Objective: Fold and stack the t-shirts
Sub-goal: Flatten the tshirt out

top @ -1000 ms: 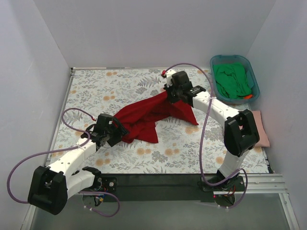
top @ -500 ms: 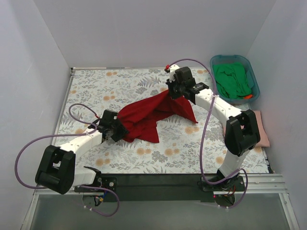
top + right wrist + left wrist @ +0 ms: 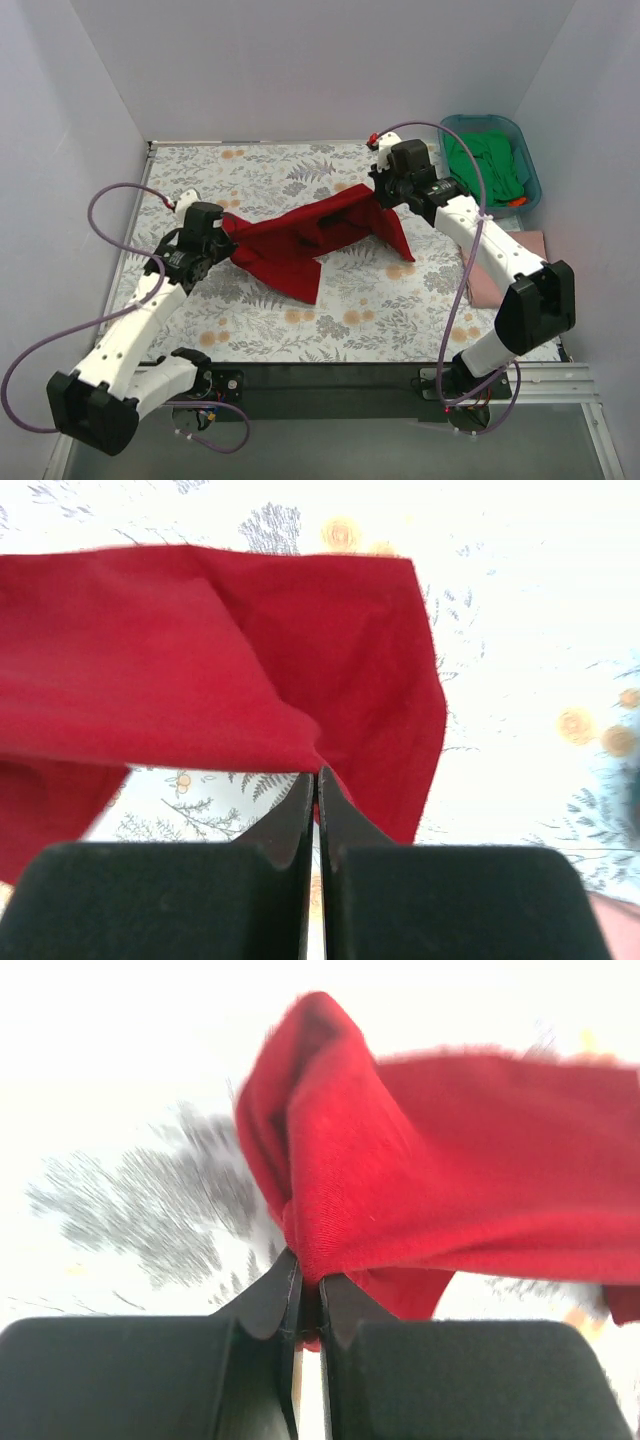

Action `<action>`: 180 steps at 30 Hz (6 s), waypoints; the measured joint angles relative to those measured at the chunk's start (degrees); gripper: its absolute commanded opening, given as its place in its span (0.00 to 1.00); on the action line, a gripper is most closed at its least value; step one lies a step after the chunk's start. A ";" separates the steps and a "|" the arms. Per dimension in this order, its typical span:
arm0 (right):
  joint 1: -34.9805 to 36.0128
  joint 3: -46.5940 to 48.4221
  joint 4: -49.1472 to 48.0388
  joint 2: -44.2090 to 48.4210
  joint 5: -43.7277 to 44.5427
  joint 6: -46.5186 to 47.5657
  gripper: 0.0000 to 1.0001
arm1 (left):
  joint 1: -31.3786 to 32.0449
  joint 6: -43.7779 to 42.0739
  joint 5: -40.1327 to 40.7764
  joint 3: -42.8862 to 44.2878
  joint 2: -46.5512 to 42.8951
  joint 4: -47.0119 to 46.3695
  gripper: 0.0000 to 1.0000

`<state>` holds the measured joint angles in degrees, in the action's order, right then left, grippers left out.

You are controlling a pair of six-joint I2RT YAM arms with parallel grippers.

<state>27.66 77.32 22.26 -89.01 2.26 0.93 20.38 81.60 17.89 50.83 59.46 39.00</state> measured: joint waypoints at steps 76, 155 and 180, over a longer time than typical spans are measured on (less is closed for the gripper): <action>-4.39 -30.38 -9.18 13.60 -15.74 -9.53 0.60 | -0.04 11.96 -16.33 -25.29 18.60 -48.54 0.44; -1.64 -25.31 -8.09 -2.95 0.76 5.33 0.01 | -7.61 -5.60 -4.66 -5.81 0.13 -21.05 0.00; -1.64 6.32 -5.27 29.38 8.46 16.74 0.01 | -20.00 -26.14 9.01 37.29 -4.48 -16.15 0.00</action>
<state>26.02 83.64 16.99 -59.64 10.72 17.67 0.38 55.46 26.89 88.12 54.98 22.85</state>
